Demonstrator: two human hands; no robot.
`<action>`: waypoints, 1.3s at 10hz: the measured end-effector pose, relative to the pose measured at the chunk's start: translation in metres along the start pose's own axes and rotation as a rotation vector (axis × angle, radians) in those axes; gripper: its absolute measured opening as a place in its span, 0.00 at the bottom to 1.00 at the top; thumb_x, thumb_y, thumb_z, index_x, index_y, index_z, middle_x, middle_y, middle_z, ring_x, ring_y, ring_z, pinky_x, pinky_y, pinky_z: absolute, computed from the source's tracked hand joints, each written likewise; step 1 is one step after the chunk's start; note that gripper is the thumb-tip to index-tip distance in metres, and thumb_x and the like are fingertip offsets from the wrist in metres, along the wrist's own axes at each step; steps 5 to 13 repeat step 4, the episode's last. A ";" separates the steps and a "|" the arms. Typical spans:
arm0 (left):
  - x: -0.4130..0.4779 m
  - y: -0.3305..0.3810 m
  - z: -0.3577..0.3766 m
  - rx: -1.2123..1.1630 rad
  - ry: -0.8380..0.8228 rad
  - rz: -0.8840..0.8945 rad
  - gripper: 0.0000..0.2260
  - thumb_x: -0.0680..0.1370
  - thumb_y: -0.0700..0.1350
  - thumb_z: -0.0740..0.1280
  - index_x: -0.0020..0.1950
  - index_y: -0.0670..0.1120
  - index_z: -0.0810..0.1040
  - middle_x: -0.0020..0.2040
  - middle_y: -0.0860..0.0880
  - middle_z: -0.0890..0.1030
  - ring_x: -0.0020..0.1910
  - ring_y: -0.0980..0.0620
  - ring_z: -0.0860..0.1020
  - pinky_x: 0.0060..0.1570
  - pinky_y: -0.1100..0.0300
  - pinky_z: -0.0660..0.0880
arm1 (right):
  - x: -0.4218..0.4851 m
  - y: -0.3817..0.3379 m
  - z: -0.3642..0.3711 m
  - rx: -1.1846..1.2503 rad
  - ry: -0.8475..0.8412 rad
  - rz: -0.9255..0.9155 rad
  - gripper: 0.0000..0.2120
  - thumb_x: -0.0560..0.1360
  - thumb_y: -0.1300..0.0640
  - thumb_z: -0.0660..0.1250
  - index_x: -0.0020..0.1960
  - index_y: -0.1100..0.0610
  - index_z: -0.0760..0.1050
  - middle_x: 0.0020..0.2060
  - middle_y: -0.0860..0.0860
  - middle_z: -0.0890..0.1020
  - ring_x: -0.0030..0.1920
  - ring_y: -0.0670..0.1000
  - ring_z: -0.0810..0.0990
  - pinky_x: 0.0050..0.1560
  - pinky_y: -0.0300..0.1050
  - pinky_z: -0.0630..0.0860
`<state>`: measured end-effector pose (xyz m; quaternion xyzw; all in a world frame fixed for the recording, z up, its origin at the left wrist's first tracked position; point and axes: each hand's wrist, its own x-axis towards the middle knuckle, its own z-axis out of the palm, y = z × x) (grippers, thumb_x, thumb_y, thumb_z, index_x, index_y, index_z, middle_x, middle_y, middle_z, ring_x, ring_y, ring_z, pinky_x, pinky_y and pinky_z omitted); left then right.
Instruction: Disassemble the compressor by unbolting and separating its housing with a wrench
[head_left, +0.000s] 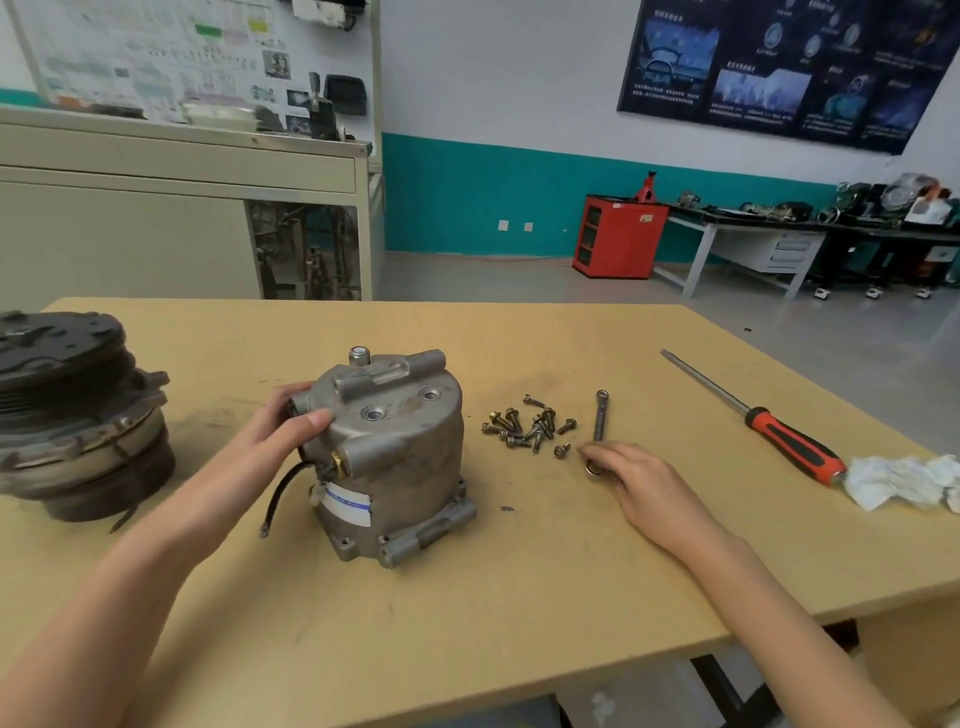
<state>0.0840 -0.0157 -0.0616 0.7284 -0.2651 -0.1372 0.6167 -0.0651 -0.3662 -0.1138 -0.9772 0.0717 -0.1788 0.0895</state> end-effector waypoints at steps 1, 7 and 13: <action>-0.002 0.006 0.004 -0.010 -0.003 -0.012 0.32 0.69 0.62 0.64 0.72 0.55 0.65 0.68 0.52 0.73 0.67 0.53 0.72 0.72 0.51 0.62 | -0.007 -0.004 0.000 0.040 0.040 0.054 0.25 0.74 0.73 0.59 0.68 0.56 0.72 0.68 0.50 0.72 0.69 0.51 0.69 0.69 0.44 0.64; -0.023 0.006 0.018 0.076 0.257 0.036 0.25 0.79 0.55 0.61 0.75 0.56 0.59 0.68 0.59 0.66 0.61 0.62 0.70 0.46 0.78 0.67 | -0.023 -0.015 -0.002 0.117 0.072 0.136 0.21 0.76 0.70 0.63 0.67 0.57 0.73 0.65 0.52 0.76 0.65 0.54 0.73 0.66 0.44 0.64; -0.023 0.006 0.018 0.076 0.257 0.036 0.25 0.79 0.55 0.61 0.75 0.56 0.59 0.68 0.59 0.66 0.61 0.62 0.70 0.46 0.78 0.67 | -0.023 -0.015 -0.002 0.117 0.072 0.136 0.21 0.76 0.70 0.63 0.67 0.57 0.73 0.65 0.52 0.76 0.65 0.54 0.73 0.66 0.44 0.64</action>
